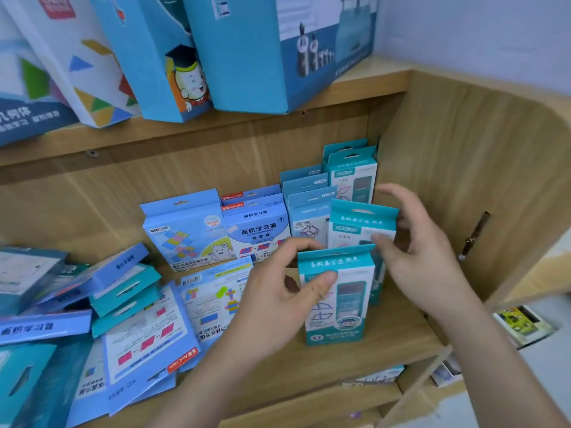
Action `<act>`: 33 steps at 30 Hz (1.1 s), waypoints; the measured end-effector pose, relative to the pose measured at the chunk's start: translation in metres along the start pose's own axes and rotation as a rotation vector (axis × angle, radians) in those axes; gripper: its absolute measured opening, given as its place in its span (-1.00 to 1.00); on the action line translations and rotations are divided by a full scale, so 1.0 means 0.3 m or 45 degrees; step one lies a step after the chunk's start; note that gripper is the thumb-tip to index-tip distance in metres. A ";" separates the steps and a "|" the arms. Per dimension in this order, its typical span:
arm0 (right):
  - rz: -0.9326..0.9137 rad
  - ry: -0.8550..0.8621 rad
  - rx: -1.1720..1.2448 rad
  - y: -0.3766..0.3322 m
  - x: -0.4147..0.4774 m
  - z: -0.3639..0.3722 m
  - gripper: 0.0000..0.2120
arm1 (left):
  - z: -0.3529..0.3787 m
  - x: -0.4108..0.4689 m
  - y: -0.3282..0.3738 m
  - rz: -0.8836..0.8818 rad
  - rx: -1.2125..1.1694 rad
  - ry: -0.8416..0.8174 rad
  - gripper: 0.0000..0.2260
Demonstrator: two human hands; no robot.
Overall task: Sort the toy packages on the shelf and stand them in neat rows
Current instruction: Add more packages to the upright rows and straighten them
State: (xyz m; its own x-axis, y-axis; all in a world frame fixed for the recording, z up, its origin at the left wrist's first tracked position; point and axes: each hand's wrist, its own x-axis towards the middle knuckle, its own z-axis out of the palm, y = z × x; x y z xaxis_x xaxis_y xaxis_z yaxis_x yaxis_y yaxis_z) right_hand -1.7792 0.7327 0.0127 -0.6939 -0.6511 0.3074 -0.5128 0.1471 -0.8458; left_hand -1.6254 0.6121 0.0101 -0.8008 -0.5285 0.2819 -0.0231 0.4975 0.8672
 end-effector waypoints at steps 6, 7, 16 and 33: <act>-0.237 -0.176 0.068 -0.014 -0.041 -0.026 -0.66 | -0.022 0.038 0.023 0.158 0.308 -0.155 -0.69; -0.251 -0.245 0.069 -0.015 -0.046 -0.031 -0.58 | -0.023 0.049 0.027 0.172 0.334 -0.178 -0.69; -0.197 -0.281 -0.234 -0.043 -0.064 -0.034 -0.51 | -0.126 0.198 0.101 0.195 0.114 -0.280 -0.76; -0.436 0.230 -0.789 -0.036 -0.067 -0.088 -0.74 | 0.037 0.581 0.189 0.555 0.933 -0.198 -0.87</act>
State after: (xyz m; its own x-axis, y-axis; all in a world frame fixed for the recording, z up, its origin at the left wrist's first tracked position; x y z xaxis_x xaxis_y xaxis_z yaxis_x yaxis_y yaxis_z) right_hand -1.7731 0.7639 0.0272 -0.4885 -0.6108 0.6231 -0.8708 0.3865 -0.3039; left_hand -1.7729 0.5560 0.1039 -0.8995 -0.1135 0.4218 -0.0315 0.9800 0.1965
